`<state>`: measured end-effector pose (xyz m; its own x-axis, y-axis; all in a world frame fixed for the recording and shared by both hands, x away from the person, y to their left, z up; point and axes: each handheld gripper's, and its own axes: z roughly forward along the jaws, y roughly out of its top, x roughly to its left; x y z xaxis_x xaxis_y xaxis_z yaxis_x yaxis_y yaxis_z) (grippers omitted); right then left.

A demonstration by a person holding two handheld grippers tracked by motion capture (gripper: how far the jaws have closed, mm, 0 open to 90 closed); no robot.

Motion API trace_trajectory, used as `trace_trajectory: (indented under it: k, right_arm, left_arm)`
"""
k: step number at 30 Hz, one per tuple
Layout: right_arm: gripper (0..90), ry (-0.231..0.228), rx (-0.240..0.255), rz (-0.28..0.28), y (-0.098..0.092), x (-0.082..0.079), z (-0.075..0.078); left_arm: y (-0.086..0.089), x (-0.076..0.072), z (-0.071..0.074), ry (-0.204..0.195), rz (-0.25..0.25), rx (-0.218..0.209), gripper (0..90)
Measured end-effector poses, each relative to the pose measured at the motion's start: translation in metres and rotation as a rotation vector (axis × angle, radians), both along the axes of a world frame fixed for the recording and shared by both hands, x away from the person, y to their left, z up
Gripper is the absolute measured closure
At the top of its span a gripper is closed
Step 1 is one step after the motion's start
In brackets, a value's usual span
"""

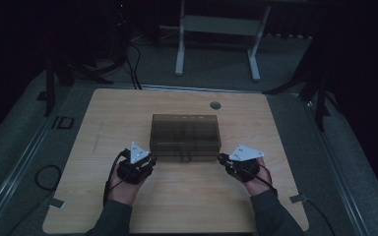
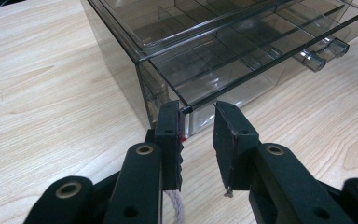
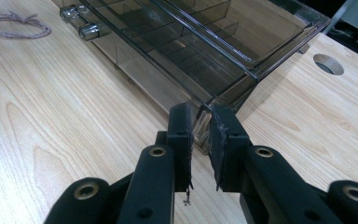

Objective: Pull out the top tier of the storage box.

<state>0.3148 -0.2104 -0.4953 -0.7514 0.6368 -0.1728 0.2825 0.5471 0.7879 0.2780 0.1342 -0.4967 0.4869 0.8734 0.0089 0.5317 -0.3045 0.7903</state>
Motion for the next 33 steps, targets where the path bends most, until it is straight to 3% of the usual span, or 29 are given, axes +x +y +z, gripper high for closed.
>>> trace_trajectory:
  k: [33]
  right_arm:
    - [79.3, -0.002, 0.014, 0.009, -0.003, -0.012, -0.001]
  left_arm:
    - [0.000, -0.013, -0.001, -0.002, -0.003, -0.005, 72.5]
